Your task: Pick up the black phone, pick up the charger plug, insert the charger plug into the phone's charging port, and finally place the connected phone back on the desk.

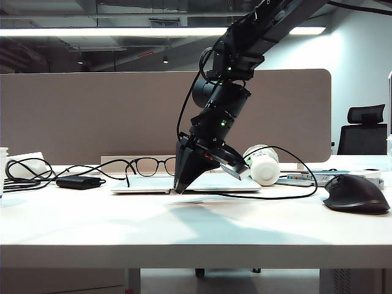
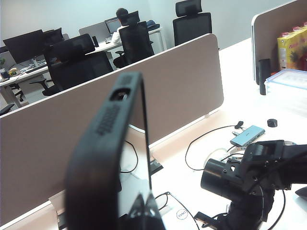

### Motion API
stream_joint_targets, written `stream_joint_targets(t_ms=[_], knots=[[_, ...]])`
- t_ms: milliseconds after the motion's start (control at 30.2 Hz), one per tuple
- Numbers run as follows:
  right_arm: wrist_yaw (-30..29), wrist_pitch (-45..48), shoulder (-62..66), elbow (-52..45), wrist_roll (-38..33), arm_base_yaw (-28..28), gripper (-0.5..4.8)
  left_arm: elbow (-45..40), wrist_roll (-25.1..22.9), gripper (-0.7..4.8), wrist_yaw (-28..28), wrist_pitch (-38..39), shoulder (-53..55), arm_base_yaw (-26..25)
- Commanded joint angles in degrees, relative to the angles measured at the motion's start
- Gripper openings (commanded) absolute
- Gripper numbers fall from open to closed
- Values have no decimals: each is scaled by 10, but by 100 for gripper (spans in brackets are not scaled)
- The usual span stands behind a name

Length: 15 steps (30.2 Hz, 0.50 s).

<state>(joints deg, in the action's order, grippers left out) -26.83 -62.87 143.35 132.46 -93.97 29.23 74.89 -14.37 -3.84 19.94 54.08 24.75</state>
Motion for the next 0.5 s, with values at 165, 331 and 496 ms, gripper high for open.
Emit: stream_joint_targets(t_ms=[165, 331, 496], knots=[[44, 6, -5, 2, 22, 1, -9, 4, -2, -6, 1, -29, -3, 0], [-3, 64, -5, 2, 169, -2, -9, 4, -2, -7, 1, -29, -3, 0], [-139, 147, -5, 2, 314, -3, -9, 4, -2, -6, 1, -29, -3, 0]])
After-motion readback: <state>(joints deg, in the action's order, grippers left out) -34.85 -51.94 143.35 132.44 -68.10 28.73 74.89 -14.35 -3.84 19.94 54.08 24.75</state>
